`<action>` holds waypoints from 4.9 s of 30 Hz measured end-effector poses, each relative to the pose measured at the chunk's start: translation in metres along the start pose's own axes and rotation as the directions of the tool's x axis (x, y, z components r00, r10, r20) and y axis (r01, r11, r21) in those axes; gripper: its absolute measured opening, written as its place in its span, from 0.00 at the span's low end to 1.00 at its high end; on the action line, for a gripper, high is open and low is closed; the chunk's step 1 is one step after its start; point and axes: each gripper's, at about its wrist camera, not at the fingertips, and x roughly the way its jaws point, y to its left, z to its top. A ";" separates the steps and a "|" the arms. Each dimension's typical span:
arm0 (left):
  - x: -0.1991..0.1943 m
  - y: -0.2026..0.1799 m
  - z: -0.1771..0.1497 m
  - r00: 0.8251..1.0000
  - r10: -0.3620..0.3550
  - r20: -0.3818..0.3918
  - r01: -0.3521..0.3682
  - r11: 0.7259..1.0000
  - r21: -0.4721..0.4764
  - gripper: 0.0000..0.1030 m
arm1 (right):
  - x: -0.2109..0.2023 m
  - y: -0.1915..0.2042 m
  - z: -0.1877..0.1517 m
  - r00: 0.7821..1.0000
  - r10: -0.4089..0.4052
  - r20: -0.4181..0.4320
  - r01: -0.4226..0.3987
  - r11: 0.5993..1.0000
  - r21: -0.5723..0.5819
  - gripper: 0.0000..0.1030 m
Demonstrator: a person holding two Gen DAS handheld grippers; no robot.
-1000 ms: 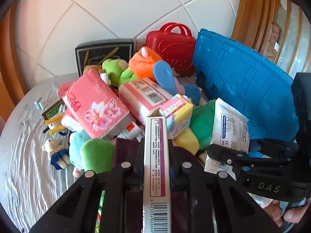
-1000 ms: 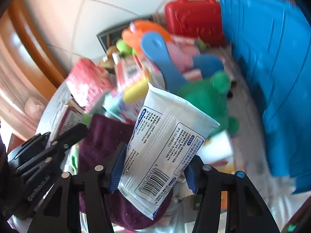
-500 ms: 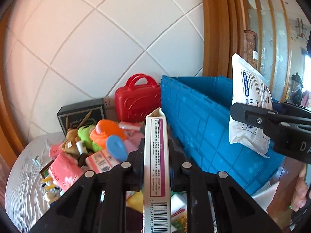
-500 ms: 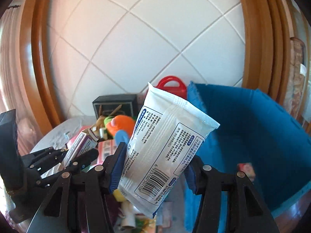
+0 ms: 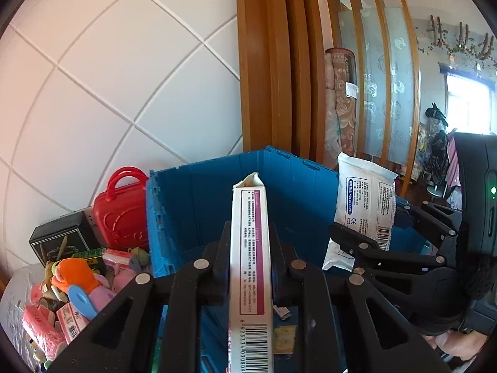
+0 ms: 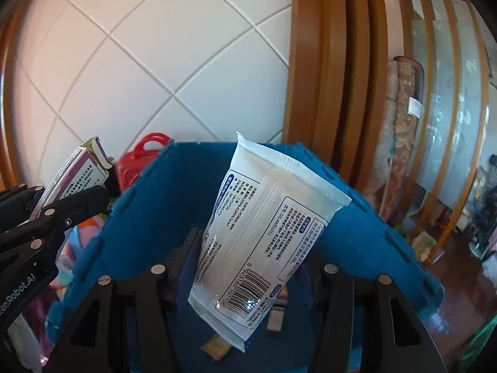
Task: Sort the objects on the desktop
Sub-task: 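Lift the wipes packet and slim box and carry both over the blue crate, then open both tools to drop the wipes packet and slim box into the crate, then move both tools back from the crate to the pile, then grasp the Kotex pad pack with the left tool while the right tool grasps a white bottle, then carry the Kotex pack and white bottle over the blue crate with both tools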
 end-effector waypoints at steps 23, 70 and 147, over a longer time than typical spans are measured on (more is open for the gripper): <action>0.009 0.004 -0.012 0.998 0.048 -0.029 -0.049 0.998 -0.045 0.71 | 0.029 -0.046 -0.012 0.990 -0.140 -0.005 0.140 0.990 -0.034 1.00; -0.030 0.323 -0.244 0.898 0.153 -0.412 -0.251 0.949 -0.193 0.71 | 0.098 0.297 -0.127 0.874 0.283 -0.396 -0.334 0.940 -0.066 1.00; -0.095 0.211 -0.094 0.966 0.258 -0.022 -0.258 0.959 -0.120 0.39 | -0.004 0.236 0.010 0.961 0.271 0.059 -0.264 0.958 -0.113 0.47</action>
